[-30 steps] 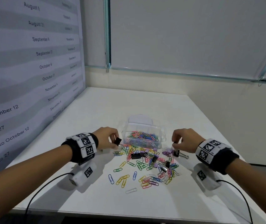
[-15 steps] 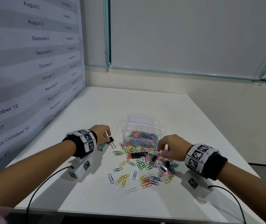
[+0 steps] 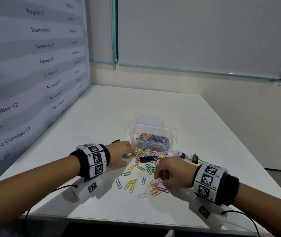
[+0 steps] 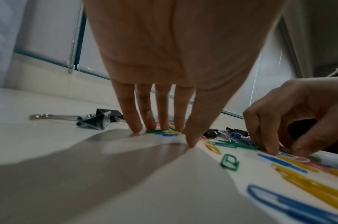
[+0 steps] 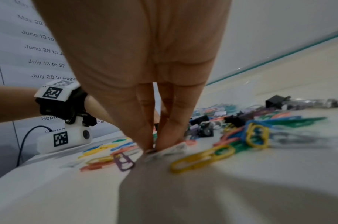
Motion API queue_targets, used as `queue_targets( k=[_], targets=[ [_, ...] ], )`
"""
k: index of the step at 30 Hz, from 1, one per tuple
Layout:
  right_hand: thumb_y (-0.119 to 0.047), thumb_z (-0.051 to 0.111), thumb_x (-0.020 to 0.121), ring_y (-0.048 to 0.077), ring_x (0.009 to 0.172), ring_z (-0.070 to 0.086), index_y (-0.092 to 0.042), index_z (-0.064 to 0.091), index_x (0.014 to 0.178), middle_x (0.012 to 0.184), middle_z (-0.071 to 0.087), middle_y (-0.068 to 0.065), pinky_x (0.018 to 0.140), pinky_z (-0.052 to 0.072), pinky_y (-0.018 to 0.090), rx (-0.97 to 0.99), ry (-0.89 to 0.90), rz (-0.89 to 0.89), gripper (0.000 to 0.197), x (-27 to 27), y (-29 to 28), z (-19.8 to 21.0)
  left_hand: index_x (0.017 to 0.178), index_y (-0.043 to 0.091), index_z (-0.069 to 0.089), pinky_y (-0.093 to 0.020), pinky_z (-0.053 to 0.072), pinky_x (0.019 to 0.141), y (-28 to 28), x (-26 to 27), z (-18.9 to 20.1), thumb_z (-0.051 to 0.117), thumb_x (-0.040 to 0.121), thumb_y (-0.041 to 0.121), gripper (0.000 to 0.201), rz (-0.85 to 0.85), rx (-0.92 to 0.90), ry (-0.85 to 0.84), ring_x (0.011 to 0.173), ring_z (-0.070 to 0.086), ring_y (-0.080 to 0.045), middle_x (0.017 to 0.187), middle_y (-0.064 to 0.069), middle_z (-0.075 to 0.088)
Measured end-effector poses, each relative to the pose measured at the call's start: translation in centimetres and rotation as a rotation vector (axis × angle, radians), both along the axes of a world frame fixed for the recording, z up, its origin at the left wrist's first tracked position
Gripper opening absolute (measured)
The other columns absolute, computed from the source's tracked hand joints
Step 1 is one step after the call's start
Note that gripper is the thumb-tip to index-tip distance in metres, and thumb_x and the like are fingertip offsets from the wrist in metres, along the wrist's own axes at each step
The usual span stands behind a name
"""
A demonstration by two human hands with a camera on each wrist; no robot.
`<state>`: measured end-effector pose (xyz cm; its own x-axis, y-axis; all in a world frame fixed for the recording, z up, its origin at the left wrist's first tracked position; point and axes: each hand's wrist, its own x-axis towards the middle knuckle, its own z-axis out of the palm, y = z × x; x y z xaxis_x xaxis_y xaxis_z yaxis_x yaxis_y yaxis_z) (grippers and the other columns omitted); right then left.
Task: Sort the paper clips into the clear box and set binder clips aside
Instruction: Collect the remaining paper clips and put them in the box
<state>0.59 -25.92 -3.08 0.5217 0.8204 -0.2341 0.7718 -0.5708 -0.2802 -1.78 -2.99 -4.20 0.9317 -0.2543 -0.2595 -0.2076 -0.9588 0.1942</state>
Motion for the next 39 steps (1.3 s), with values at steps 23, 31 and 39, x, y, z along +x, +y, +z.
queue_targets(
  k=[23,31,39],
  targets=[
    [-0.015,0.066,0.081,0.001,0.079,0.046,-0.018,0.068,0.11,0.111,0.067,0.001,0.055,0.027,-0.001,-0.024,0.001,0.036,0.029,-0.5,1.5,0.3,0.123,0.018,0.049,-0.008,0.031,0.059,-3.1,-3.6,1.3,0.072,0.077,0.036,0.054,-0.101,-0.097,0.123,0.078,0.041,-0.004,0.114,0.0,0.045],
    [-0.04,0.081,0.065,0.017,0.106,0.046,-0.023,0.043,0.131,0.122,0.044,0.0,0.082,0.037,0.021,-0.112,-0.008,-0.014,0.079,-0.4,0.9,0.0,0.125,0.024,0.044,-0.018,0.038,0.073,-1.8,-5.1,0.8,0.074,0.073,0.04,0.062,0.038,-0.063,0.138,0.069,0.042,-0.001,0.116,0.003,0.048],
    [-0.026,0.076,0.074,0.007,0.073,0.047,-0.015,0.067,0.1,0.077,0.048,-0.015,0.064,0.037,0.018,-0.021,0.096,-0.022,0.029,-0.4,3.0,-0.5,0.114,0.013,0.053,-0.007,0.03,0.055,-4.4,-3.6,0.2,0.07,0.08,0.027,0.04,0.024,-0.177,0.032,0.083,0.044,-0.009,0.119,-0.005,0.057]
  ],
)
